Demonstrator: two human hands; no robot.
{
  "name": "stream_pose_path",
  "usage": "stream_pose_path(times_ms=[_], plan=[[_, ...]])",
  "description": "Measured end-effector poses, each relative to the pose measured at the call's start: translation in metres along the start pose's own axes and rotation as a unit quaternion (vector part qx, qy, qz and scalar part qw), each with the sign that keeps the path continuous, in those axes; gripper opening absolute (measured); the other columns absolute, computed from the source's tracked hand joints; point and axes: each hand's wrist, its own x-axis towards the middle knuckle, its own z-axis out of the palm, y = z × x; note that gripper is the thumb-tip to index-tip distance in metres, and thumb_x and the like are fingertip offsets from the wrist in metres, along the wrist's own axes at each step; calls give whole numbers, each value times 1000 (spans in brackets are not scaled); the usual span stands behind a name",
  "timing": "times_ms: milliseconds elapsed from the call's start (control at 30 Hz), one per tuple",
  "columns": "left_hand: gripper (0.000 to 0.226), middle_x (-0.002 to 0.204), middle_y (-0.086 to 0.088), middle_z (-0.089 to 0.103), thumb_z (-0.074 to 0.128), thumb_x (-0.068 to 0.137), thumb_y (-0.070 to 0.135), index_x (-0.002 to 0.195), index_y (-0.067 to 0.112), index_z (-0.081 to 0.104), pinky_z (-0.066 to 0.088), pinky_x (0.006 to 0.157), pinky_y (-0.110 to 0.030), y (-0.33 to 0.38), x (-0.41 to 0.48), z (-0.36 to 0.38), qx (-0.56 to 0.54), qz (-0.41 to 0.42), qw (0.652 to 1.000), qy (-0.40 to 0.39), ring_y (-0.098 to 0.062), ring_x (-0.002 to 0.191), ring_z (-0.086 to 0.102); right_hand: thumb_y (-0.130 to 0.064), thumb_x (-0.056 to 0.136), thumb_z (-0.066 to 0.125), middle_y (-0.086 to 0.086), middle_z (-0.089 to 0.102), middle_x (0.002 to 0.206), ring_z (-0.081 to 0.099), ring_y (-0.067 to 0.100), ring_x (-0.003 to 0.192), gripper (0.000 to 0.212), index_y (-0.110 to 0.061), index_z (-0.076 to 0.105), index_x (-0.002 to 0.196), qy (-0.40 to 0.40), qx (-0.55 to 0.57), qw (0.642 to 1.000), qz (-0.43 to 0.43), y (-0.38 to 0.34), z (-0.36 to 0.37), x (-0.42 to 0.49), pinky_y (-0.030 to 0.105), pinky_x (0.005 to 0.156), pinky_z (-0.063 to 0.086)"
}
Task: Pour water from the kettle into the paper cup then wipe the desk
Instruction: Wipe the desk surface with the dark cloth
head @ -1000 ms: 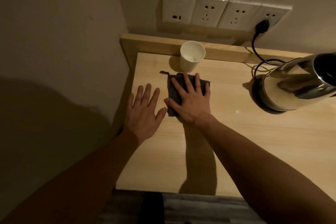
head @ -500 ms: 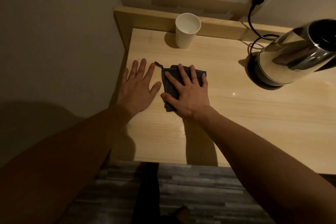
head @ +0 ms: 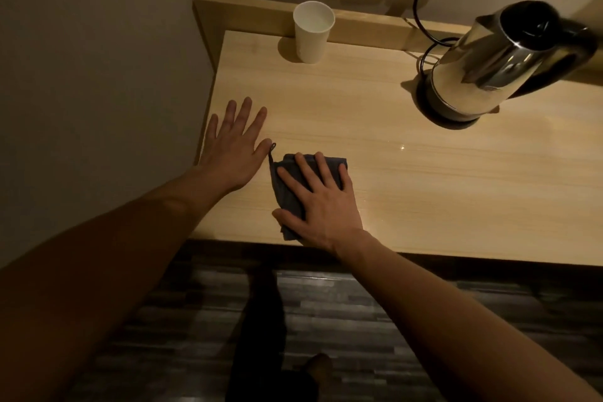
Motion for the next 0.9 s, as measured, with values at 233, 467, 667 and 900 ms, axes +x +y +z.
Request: stream_pose_path(times_ms=[233, 467, 667, 900], plan=[[64, 177, 4, -9, 16, 105, 58, 166, 41, 2, -6, 128, -52, 27, -30, 17, -39, -13, 999, 24, -23, 162, -13, -47, 107, 37, 3, 27, 171, 17, 25, 160, 57, -27, 35, 161, 31, 34, 998, -31, -8, 4, -45, 48, 127, 20], [70, 177, 5, -10, 2, 98, 65, 164, 42, -5, -5, 127, -59, 65, -19, 21, -36, -39, 999, -10, -23, 162, -12, -13, 99, 65, -3, 66, 140, 55, 9, 137, 39, -28, 68, 135, -7, 329, 942, 63, -7, -33, -110, 29, 113, 39], [73, 176, 1, -6, 0, 99, 71, 164, 41, -8, -4, 124, -65, 73, -21, 29, -5, -46, 999, -5, -28, 163, -7, -31, 107, 49, 7, 80, 110, 76, 28, 102, 32, -17, 76, 118, 26, 706, 616, 349, 27, -106, -66, 29, 83, 60], [72, 176, 0, 3, 3, 101, 70, 166, 39, 1, 5, 125, -67, 74, -17, 27, -1, -41, 999, 11, -30, 163, 2, -47, 100, 46, -11, 75, 86, 69, 7, 86, 33, -28, 71, 108, 137, 458, 846, 236, 116, -146, 118, 36, 78, 50]])
